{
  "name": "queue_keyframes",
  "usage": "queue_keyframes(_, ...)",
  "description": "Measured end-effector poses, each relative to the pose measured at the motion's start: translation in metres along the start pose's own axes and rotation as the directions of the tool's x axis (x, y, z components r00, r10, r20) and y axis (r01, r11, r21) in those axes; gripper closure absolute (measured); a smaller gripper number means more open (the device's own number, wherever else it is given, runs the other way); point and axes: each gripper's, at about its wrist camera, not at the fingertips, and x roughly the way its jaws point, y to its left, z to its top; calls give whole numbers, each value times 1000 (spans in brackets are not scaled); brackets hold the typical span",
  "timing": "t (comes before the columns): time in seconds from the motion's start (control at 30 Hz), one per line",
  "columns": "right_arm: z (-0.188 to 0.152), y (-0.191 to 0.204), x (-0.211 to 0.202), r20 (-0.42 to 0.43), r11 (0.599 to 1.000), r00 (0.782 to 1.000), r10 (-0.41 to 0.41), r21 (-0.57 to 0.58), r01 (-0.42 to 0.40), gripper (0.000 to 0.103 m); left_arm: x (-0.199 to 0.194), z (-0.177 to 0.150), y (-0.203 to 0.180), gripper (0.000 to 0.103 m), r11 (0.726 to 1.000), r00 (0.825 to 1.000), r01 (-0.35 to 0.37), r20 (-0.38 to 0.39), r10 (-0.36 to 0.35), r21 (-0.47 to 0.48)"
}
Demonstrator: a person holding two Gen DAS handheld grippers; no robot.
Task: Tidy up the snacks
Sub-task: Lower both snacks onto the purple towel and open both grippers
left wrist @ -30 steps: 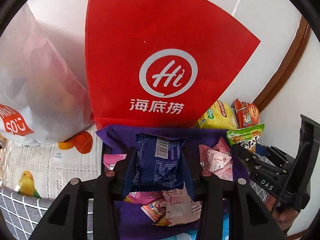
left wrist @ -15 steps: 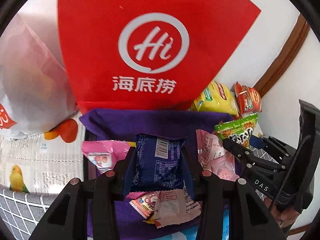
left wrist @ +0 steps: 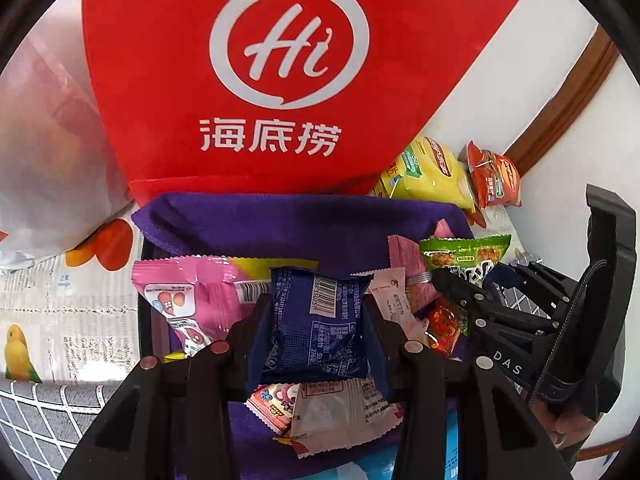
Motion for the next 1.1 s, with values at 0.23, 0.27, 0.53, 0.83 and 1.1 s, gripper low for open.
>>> queue_keyframes(0.23,-1,3,0,-7,1000,1000,-12,-9,12,58,3,1,2,61,1000,1000,4,-16,-5,-15)
queue_keyframes(0.27,-1,3,0,-7,1000,1000,-12,-9,12,58,2,1,1,61,1000,1000,-1,-11,1,-12)
queue_keyframes(0.53,0,0,1,-10,1000,1000,-24,-1,24,58,4,0,1,61,1000,1000,-6,-22,6,-13)
queue_keyframes(0.83,1,0,-3,-4,1000,1000,-24,7,24,53,4,1,1,60,1000,1000,2,-27,-3,-17)
queue_keyframes(1.1,1,5,-16,29,999,999,-33,-5,33,44,-7,1,-2,52,1000,1000,2,-13,-2,-13)
